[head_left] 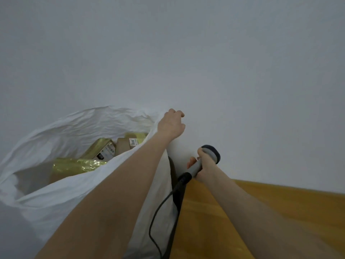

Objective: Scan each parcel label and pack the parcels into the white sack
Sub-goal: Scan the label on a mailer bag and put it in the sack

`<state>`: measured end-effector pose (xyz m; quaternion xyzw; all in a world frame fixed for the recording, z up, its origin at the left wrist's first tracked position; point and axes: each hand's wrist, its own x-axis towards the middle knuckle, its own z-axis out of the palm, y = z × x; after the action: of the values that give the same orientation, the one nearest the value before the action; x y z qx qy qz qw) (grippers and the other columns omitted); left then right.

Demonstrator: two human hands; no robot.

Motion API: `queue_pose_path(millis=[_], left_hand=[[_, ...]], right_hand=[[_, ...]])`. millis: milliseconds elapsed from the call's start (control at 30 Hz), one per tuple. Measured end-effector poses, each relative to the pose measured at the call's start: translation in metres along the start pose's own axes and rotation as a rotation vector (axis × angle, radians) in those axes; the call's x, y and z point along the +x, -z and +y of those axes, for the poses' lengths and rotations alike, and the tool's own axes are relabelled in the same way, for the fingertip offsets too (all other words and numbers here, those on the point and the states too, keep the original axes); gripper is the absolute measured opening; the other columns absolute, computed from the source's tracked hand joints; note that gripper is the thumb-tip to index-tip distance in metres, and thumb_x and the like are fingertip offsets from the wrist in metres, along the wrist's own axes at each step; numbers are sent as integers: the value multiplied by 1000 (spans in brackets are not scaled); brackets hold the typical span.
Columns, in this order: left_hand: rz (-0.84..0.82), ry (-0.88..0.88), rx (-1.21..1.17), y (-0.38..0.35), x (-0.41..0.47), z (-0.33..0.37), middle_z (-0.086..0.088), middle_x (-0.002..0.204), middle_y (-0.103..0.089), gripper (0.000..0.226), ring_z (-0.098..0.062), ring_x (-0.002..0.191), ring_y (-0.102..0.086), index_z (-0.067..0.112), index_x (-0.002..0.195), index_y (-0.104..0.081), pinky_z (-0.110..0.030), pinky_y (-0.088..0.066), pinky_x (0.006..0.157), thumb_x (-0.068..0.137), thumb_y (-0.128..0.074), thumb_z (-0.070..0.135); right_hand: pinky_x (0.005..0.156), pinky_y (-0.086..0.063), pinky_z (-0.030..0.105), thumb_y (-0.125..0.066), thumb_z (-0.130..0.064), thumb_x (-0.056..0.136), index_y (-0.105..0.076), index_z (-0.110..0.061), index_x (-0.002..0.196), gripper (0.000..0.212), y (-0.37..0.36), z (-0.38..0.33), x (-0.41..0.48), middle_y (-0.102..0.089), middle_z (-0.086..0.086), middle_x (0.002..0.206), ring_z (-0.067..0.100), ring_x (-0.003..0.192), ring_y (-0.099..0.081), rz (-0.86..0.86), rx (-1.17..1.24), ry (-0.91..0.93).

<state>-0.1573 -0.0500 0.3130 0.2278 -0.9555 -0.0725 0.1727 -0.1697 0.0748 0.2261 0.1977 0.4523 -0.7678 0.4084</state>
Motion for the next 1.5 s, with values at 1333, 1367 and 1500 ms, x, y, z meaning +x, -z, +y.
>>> queue_pose_path(millis=[1333, 1367, 1500], left_hand=[[-663, -447, -76, -232, -281, 480, -10, 139, -42, 46, -28, 126, -46, 19, 139, -45, -38, -42, 101, 94, -55, 27], [-667, -456, -82, -237, -284, 501, -10, 138, -43, 45, -28, 125, -47, 19, 138, -46, -39, -43, 99, 94, -54, 27], [-682, -478, -81, -261, -290, 566, -8, 136, -45, 45, -28, 121, -50, 19, 137, -46, -39, -45, 93, 94, -54, 30]], right_hand=[[44, -44, 26, -69, -17, 88, -62, -2, 92, 17, 574, -83, -211, -57, 8, 57, 17, 43, -49, 623, -14, 262], [44, -44, 26, -69, -16, 88, -61, -2, 91, 16, 590, -98, -216, -56, 8, 56, 17, 43, -49, 633, -5, 274], [45, -44, 26, -69, -13, 86, -60, -3, 84, 13, 642, -147, -227, -56, 8, 55, 16, 43, -48, 674, 20, 314]])
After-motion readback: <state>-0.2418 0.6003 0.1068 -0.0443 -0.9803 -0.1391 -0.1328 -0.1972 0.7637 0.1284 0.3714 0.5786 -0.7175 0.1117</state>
